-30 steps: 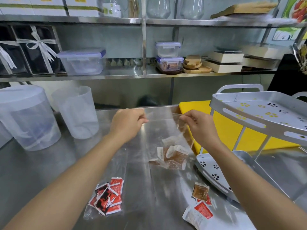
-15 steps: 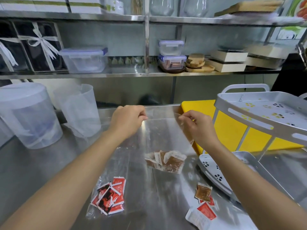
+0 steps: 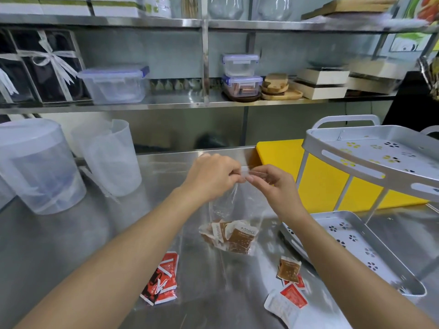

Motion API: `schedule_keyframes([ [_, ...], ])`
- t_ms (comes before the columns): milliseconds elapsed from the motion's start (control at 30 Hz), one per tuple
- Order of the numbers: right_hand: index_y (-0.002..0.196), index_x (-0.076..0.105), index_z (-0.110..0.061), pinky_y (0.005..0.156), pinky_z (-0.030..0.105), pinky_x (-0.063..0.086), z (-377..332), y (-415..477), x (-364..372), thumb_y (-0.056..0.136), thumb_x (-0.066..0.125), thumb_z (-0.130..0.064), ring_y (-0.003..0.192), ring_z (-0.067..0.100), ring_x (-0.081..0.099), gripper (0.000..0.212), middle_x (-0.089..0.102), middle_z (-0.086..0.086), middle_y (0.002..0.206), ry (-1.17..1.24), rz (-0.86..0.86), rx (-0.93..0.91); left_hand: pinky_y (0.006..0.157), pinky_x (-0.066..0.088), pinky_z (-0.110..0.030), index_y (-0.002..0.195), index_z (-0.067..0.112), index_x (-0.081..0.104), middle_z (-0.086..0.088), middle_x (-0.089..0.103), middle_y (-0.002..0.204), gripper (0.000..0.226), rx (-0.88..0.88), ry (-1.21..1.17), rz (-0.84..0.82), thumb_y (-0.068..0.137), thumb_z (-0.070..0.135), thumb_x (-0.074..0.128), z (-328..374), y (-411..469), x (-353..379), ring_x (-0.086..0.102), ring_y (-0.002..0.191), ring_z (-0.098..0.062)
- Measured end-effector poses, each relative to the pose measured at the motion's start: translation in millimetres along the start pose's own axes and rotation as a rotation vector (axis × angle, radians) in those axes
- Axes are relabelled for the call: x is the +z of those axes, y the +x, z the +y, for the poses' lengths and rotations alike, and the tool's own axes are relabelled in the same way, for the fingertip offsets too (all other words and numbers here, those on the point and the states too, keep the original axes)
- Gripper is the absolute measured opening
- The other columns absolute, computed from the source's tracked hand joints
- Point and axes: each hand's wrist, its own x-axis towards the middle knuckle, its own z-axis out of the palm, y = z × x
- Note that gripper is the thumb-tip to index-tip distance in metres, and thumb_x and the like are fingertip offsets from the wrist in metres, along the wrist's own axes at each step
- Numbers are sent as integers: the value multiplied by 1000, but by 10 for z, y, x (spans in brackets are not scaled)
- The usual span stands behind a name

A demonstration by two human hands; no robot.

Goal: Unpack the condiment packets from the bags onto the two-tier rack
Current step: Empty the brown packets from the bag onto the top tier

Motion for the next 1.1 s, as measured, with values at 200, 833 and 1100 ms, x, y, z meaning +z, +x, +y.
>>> schedule_keyframes([
  [200, 82, 70, -13, 63, 12, 46, 274, -334, -55, 78, 69, -8, 67, 2, 61, 7, 68, 0, 76, 202, -3, 217, 76, 49, -35, 78, 22, 70, 3, 72, 80, 22, -102, -150, 41, 81, 42, 62, 20, 51, -148, 61, 81, -20],
  [833, 73, 71, -16, 56, 15, 48, -472, -280, -551, 78, 66, -4, 60, 4, 59, 13, 69, -13, 60, 307, 253, 58, 68, 51, -28, 79, 17, 73, 3, 67, 71, 16, 215, -156, 189, 77, 32, 70, 513, 709, -1283, 58, 65, -13],
  [1100, 72, 69, -22, 56, 19, 48, -1171, -53, -1325, 81, 65, -8, 60, 4, 58, 17, 67, -14, 58, 161, 455, -183, 71, 53, -36, 82, 8, 71, 3, 65, 66, 20, 485, -264, 360, 78, 27, 70, 1268, 1225, -1959, 64, 66, -15],
])
